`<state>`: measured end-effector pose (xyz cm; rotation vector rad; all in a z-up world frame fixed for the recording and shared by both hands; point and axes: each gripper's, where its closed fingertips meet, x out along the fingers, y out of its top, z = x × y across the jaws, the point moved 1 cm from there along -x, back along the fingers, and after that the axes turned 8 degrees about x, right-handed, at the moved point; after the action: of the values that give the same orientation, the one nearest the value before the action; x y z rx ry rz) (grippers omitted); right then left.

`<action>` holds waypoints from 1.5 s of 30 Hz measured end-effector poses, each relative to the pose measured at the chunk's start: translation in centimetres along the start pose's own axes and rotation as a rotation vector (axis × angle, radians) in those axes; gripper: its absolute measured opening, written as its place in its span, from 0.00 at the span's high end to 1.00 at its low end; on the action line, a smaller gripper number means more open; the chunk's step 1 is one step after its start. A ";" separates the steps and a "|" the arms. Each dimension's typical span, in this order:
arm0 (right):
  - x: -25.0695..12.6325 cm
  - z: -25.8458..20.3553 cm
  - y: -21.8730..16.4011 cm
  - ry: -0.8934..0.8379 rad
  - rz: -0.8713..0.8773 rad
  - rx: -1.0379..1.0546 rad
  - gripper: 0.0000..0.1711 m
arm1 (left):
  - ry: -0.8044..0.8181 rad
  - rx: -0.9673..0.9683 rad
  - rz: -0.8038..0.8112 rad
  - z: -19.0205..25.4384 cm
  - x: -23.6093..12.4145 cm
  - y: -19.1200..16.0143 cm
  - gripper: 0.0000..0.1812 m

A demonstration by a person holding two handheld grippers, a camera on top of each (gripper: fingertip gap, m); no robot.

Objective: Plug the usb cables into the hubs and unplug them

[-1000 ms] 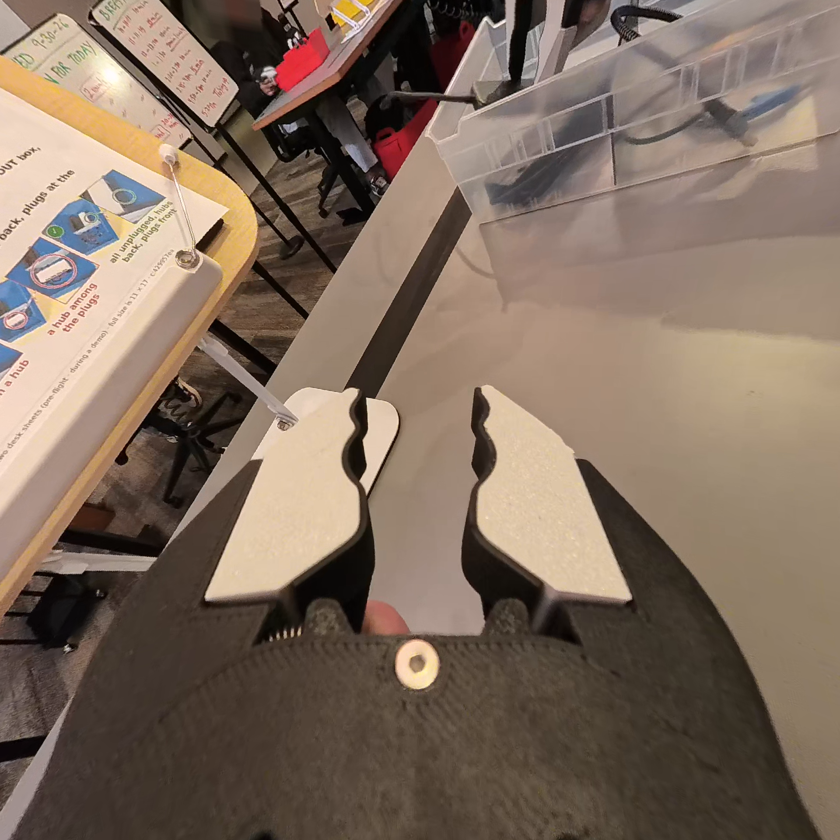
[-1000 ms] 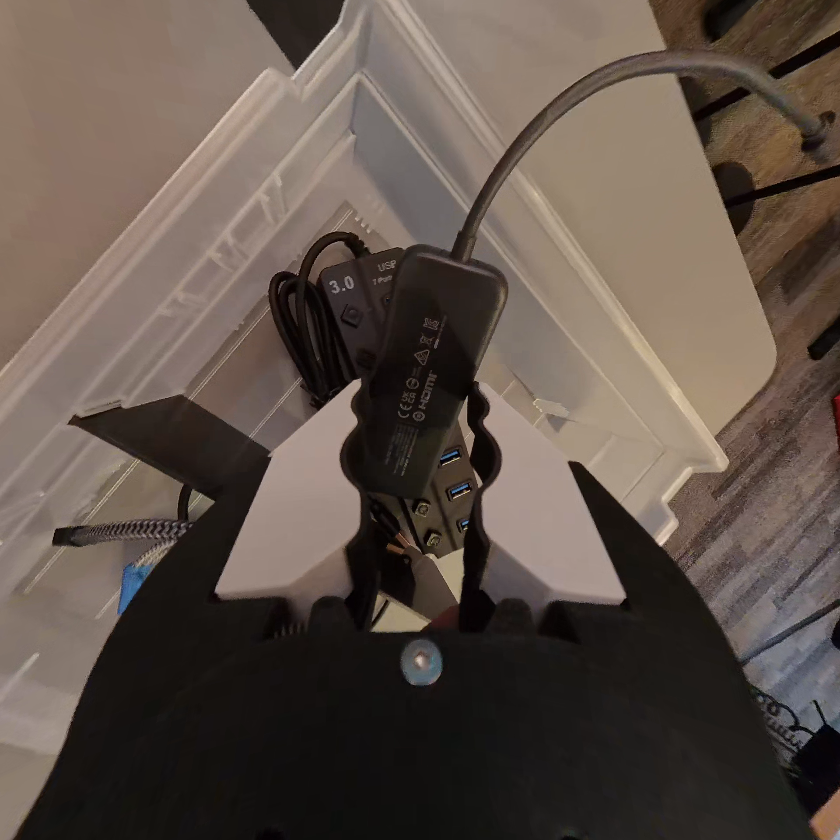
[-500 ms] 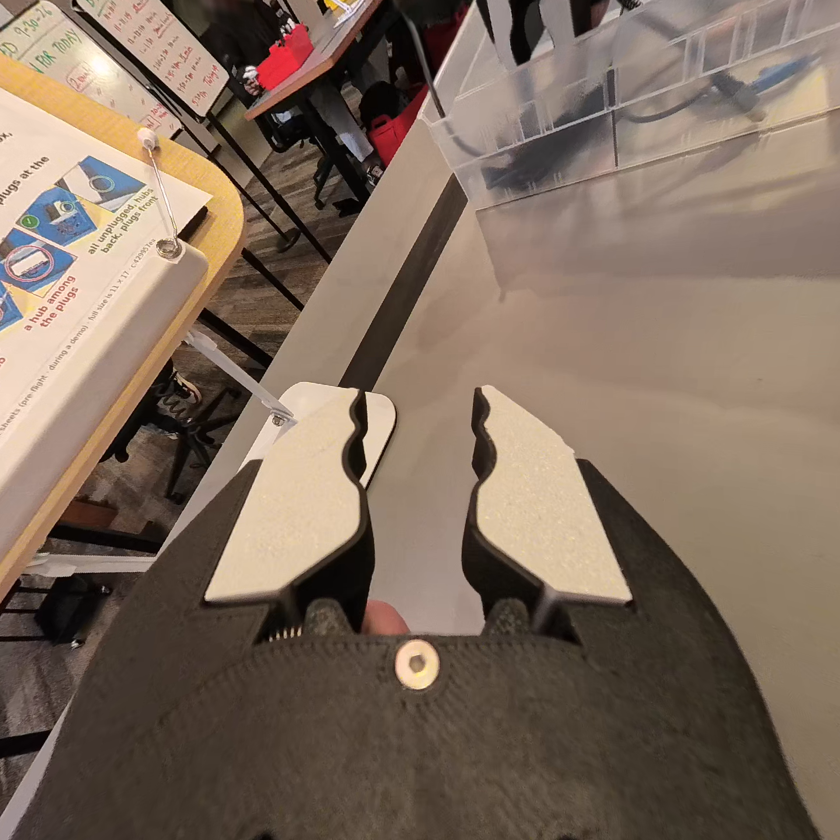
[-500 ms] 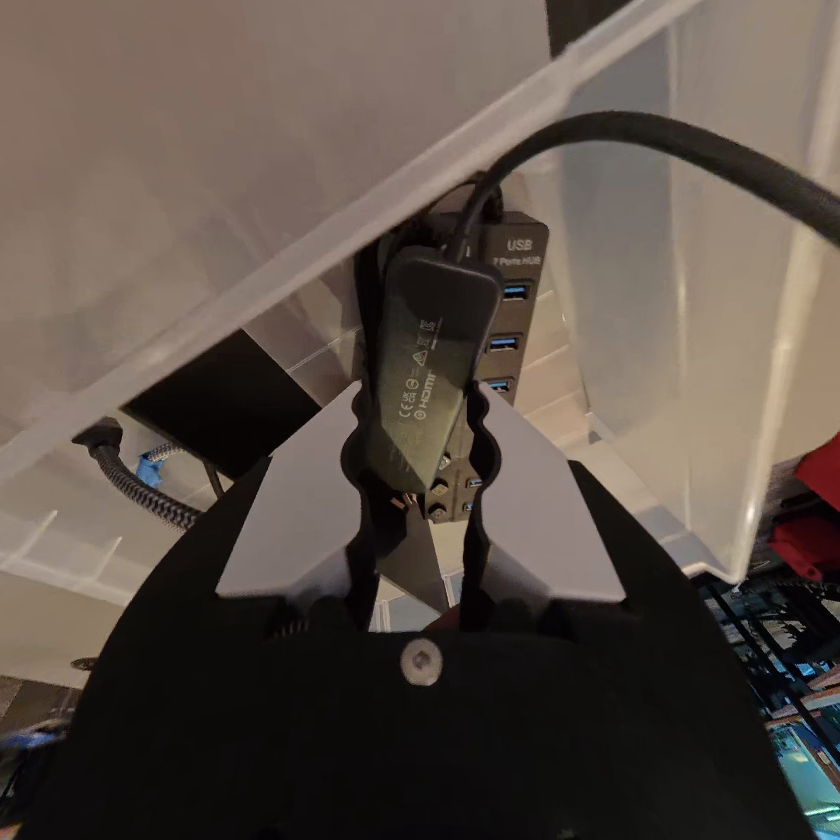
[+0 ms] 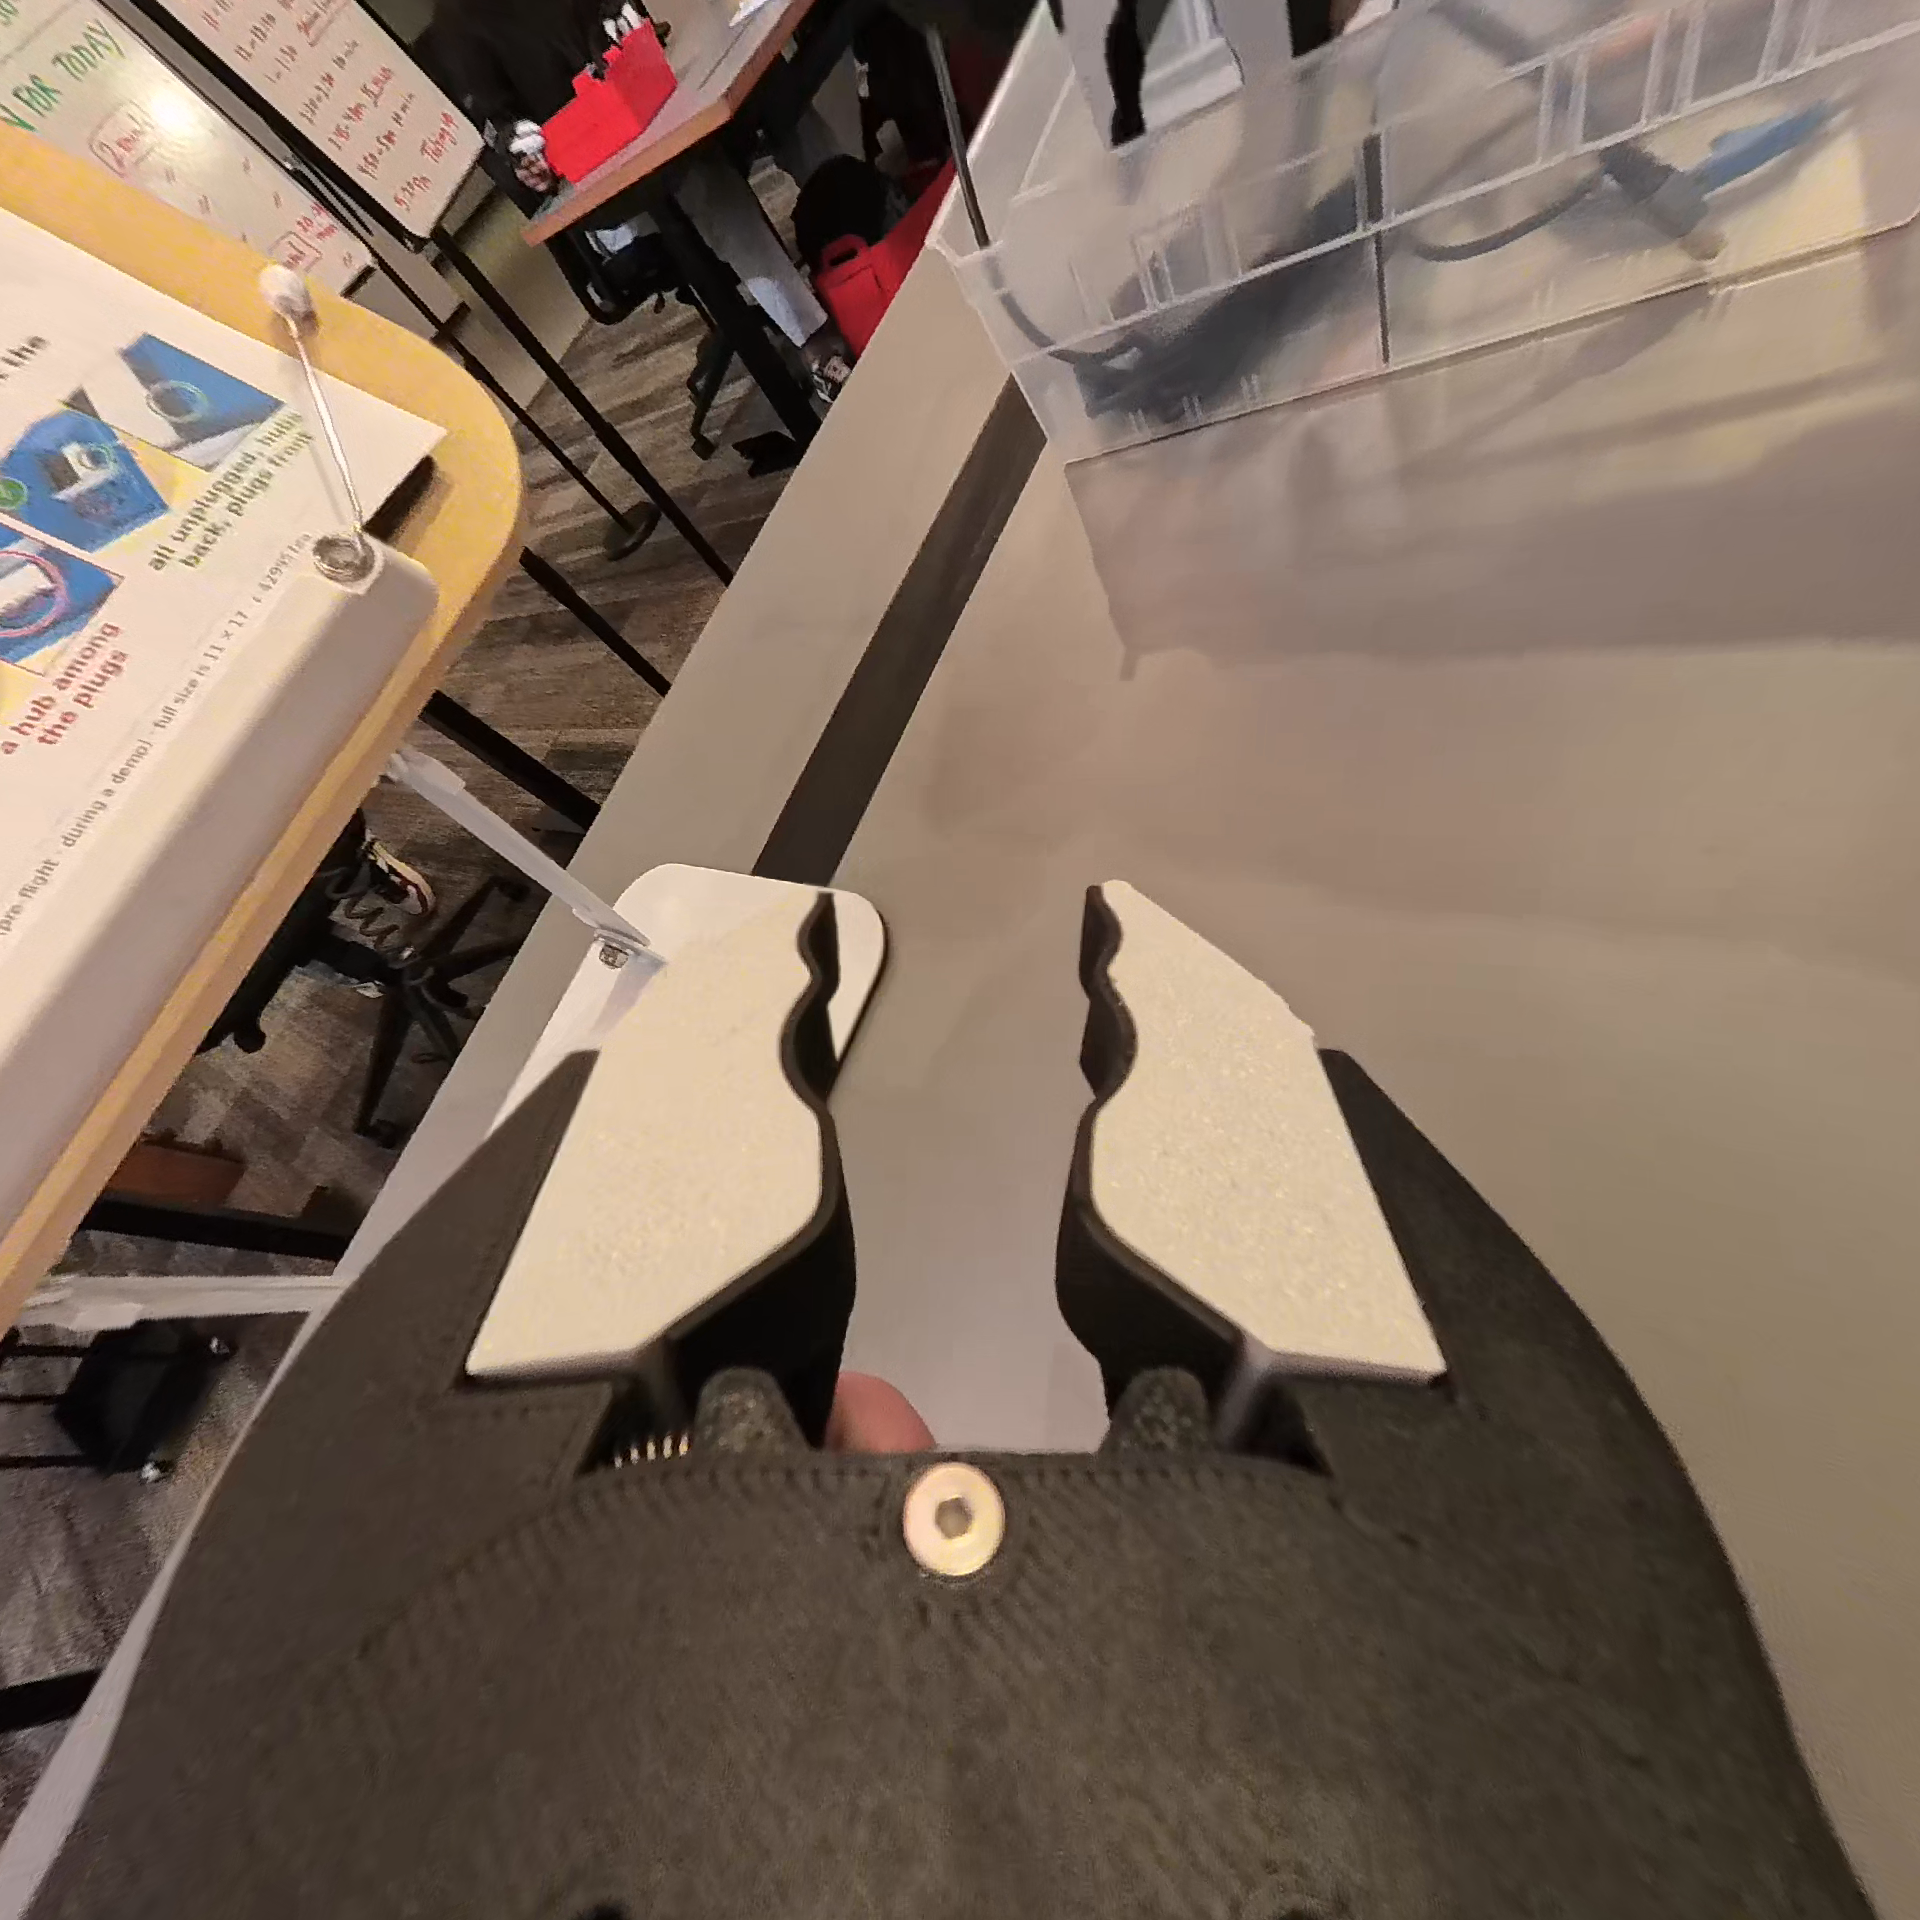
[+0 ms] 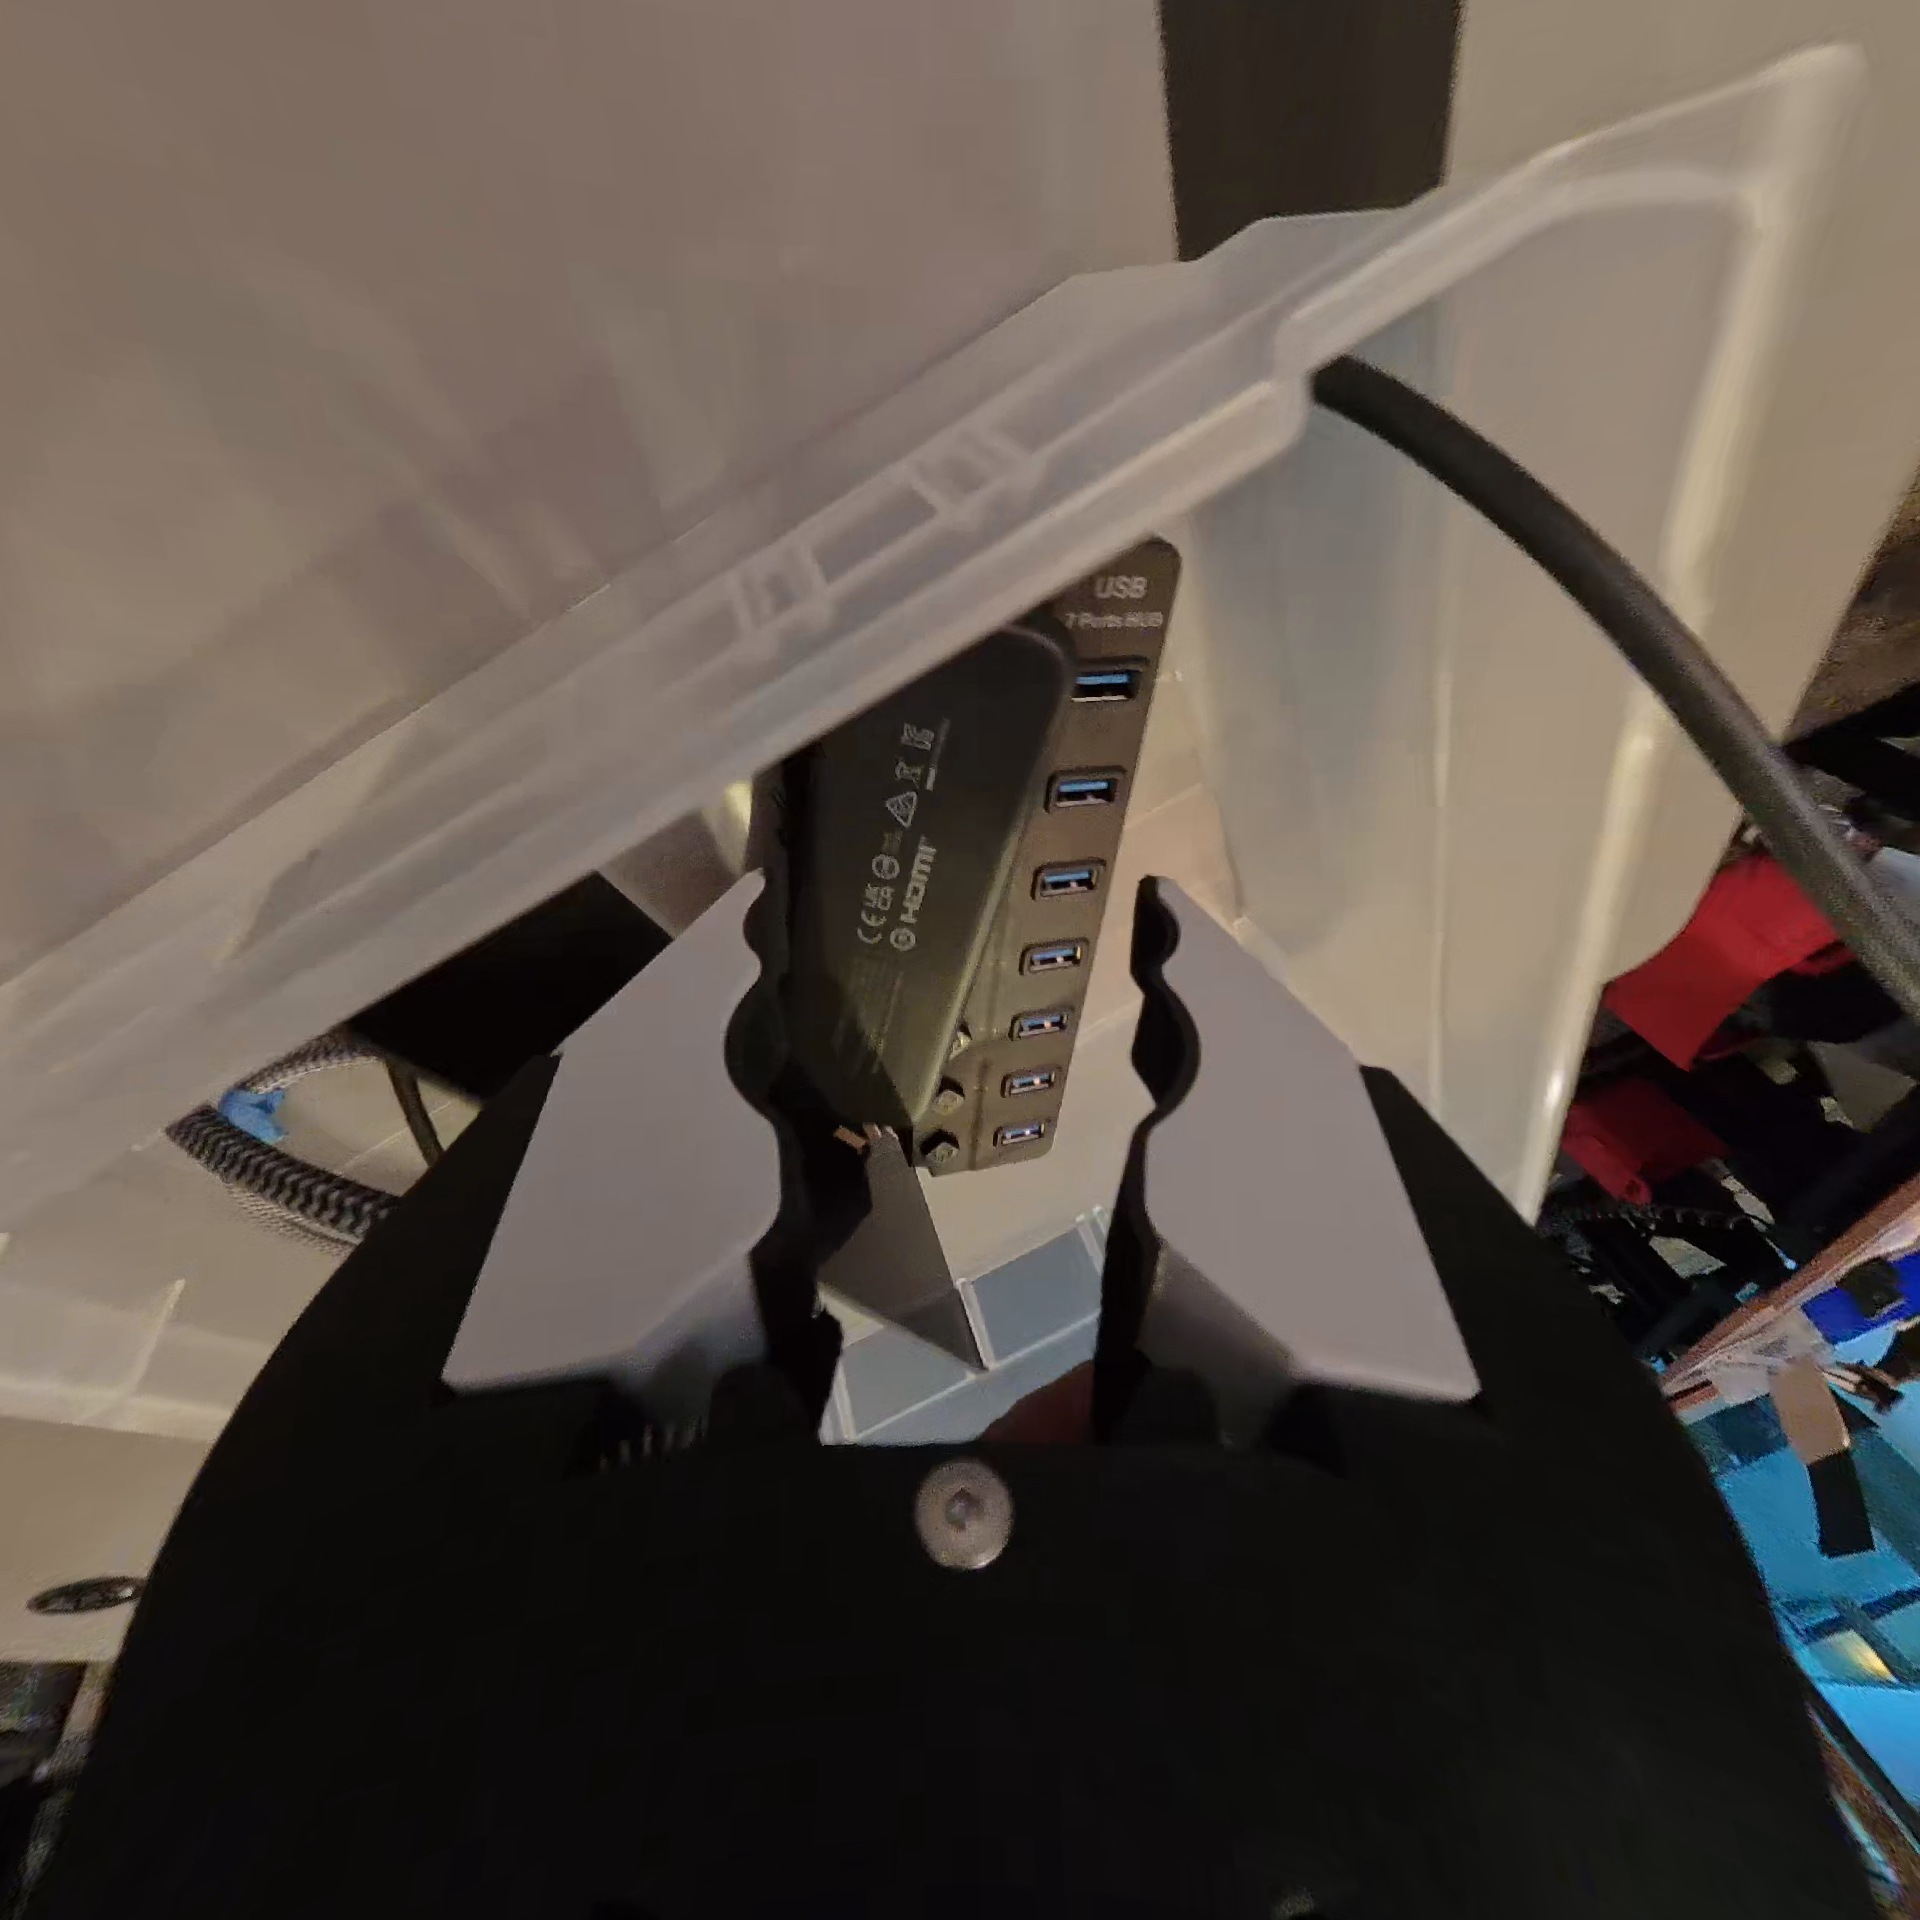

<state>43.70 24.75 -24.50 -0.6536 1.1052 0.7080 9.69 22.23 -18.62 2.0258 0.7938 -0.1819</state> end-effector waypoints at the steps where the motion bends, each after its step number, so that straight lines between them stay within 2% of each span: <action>1: -0.7 0.2 0.1 -0.019 0.031 0.019 0.60 | 0.002 0.002 0.001 0.0 0.0 0.1 0.75; 5: -4.7 2.1 -0.3 -0.157 0.154 0.108 0.55 | 0.034 0.020 0.021 -0.5 -0.4 0.8 0.74; 9: -9.9 2.6 -1.8 -0.314 0.286 0.195 0.56 | 0.077 0.026 0.052 -1.7 -1.5 2.2 0.74; 13: -14.1 1.2 -5.1 -0.436 0.394 0.299 0.59 | 0.149 0.051 0.069 -3.3 -3.2 3.8 0.73; 18: -14.9 -1.2 -10.2 -0.473 0.488 0.457 0.58 | 0.204 0.118 0.019 -5.2 -5.8 4.1 0.71; 22: -12.8 -2.5 -14.0 -0.424 0.563 0.586 0.58 | 0.272 0.158 -0.065 -7.2 -10.5 2.3 0.69; 25: -10.7 -2.9 -16.7 -0.402 0.589 0.668 0.56 | 0.340 0.132 -0.151 -9.0 -15.3 -1.0 0.68; 29: -8.6 -3.2 -19.4 -0.361 0.640 0.781 0.53 | 0.449 0.063 -0.292 -11.0 -23.0 -7.5 0.65; 33: -6.9 -3.2 -21.6 -0.342 0.669 0.866 0.48 | 0.558 -0.061 -0.470 -12.2 -31.2 -15.8 0.60; 38: -4.6 -3.3 -23.6 -0.303 0.660 0.956 0.48 | 0.670 -0.307 -0.641 -11.6 -40.0 -26.4 0.53; 42: -2.6 -3.7 -23.9 -0.204 0.671 1.039 0.46 | 0.654 -0.601 -0.649 -9.1 -42.9 -33.0 0.43; 45: -1.2 -3.8 -23.6 -0.131 0.684 1.071 0.46 | 0.631 -0.697 -0.663 -7.4 -43.3 -36.2 0.40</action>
<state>59.65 7.16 -21.79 0.7037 1.3869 0.5914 -47.16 21.46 -22.01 1.0931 1.6431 0.3463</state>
